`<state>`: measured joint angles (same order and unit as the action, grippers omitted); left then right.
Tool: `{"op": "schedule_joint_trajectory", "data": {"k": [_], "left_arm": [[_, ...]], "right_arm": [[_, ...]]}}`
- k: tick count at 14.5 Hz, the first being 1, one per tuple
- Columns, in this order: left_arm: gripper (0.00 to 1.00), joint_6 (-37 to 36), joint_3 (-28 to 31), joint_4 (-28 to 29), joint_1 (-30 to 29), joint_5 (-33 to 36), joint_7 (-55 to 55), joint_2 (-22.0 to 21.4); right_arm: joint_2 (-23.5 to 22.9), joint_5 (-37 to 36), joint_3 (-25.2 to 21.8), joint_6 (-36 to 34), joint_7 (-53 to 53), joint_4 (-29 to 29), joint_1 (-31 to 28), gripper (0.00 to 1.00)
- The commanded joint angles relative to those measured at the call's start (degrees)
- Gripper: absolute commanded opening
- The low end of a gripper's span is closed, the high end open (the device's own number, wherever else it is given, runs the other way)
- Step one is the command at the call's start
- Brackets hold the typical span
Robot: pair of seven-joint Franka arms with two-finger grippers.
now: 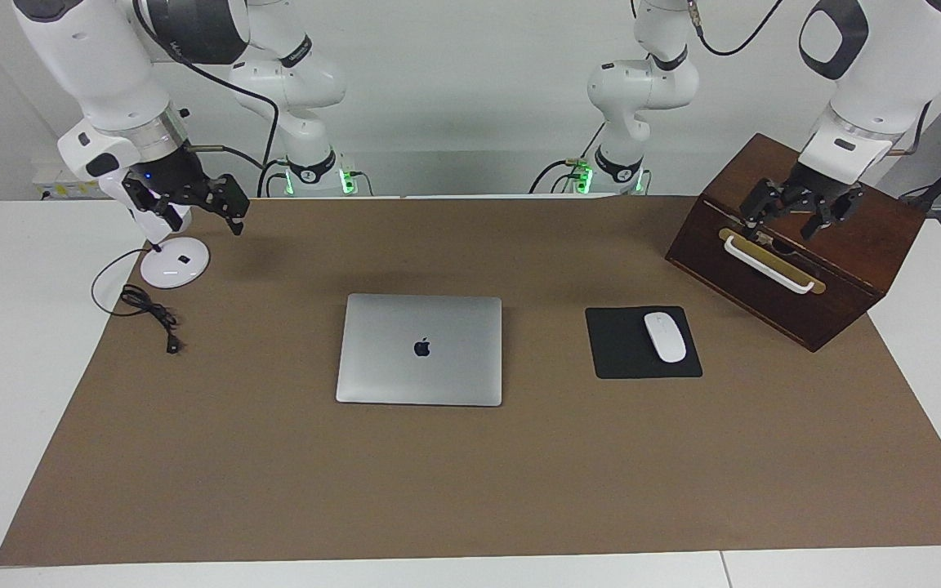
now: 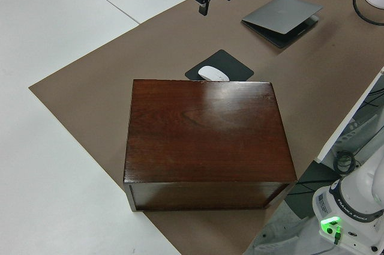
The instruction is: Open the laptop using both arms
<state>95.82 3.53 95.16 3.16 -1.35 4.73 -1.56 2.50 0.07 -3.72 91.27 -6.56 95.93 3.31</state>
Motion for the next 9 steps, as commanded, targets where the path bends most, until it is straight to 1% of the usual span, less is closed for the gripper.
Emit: {"op": "schedule_joint_trajectory", "data": {"k": [1,5,6,8,9], "left_arm": [[1.0,0.2,-0.5,0.6,-0.4,1.1,0.4,-0.4],[1.0,0.1,-0.5,0.6,-0.5,1.1,0.4,-0.5],[1.0,0.1,-0.5,0.6,-0.5,1.1,0.4,-0.5],[1.0,0.1,-0.5,0.5,-0.3,1.1,0.4,-0.4],[1.0,0.6,-0.5,0.6,0.0,1.1,0.5,-0.4]], "right_arm": [[0.7,-0.1,0.3,0.8,1.8,0.6,-1.6,1.0],[0.9,-0.1,0.2,0.8,1.9,0.4,-1.9,1.0],[1.3,-0.1,0.2,0.9,2.8,0.4,-3.0,1.0],[1.5,-0.2,0.2,1.6,7.7,0.1,-3.8,1.0],[1.6,-0.2,0.1,3.1,9.3,0.1,-3.8,1.0]]}}
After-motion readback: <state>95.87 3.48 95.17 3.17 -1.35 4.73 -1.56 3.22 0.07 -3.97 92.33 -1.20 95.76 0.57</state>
